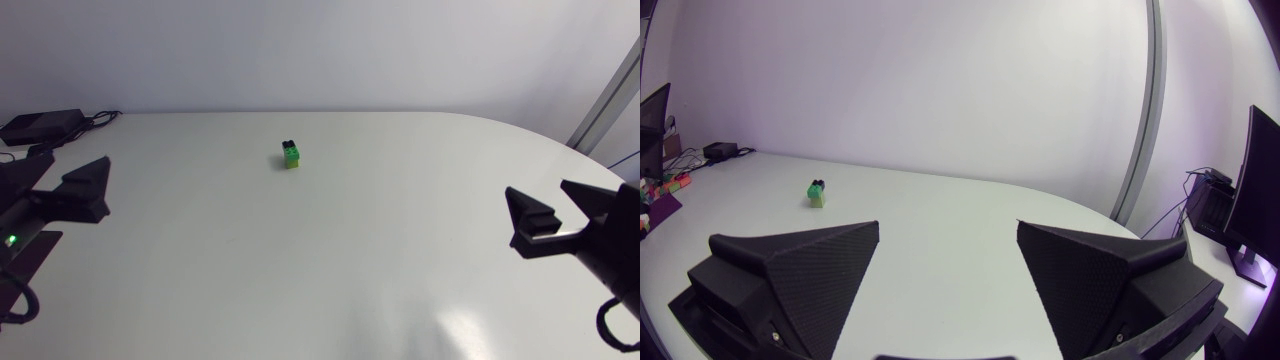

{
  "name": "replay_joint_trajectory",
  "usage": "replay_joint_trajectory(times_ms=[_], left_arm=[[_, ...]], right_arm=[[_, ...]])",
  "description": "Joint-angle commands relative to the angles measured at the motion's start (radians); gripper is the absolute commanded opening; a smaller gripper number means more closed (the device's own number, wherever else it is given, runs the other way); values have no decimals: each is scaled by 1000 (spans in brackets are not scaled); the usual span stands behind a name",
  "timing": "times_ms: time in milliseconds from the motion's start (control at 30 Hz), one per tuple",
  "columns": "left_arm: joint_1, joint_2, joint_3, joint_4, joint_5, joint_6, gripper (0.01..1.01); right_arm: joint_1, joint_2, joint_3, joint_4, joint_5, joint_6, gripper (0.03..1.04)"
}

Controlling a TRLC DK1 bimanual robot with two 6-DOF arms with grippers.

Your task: Disassemble duplo

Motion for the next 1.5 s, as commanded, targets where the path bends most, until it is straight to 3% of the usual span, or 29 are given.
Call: replay_joint_trajectory(times_ms=[0, 200, 467, 600, 667, 767, 967, 1133, 1233, 1467], left_arm=[[-40, 149, 63, 30, 1, -37, 934], [-63, 489, 185, 111, 1, -89, 934], [-111, 710, 274, 220, -5, -79, 928], [-128, 853, 388, 208, -39, -28, 926], [-134, 942, 468, 177, -62, 43, 869], [-138, 1029, 521, 168, -82, 112, 866], [-114, 1134, 547, 228, -76, 113, 870], [-111, 1201, 551, 279, -54, 128, 870], [-106, 1253, 600, 282, -21, 127, 869], [-117, 1367, 721, 279, 70, 127, 869]], right_arm=[[27, 90, 69, -11, 1, 53, 997], [86, 334, 219, -61, -4, 135, 997], [188, 650, 377, -46, 33, 152, 998], [274, 821, 483, -67, 134, 134, 998], [313, 898, 544, -86, 136, 134, 998], [348, 995, 629, -90, 137, 134, 997], [368, 1246, 860, -158, 45, 128, 997], [363, 1392, 1008, -201, -111, 14, 997], [383, 1487, 1103, -236, -101, -23, 993], [426, 1691, 1299, -282, -91, -18, 974]])
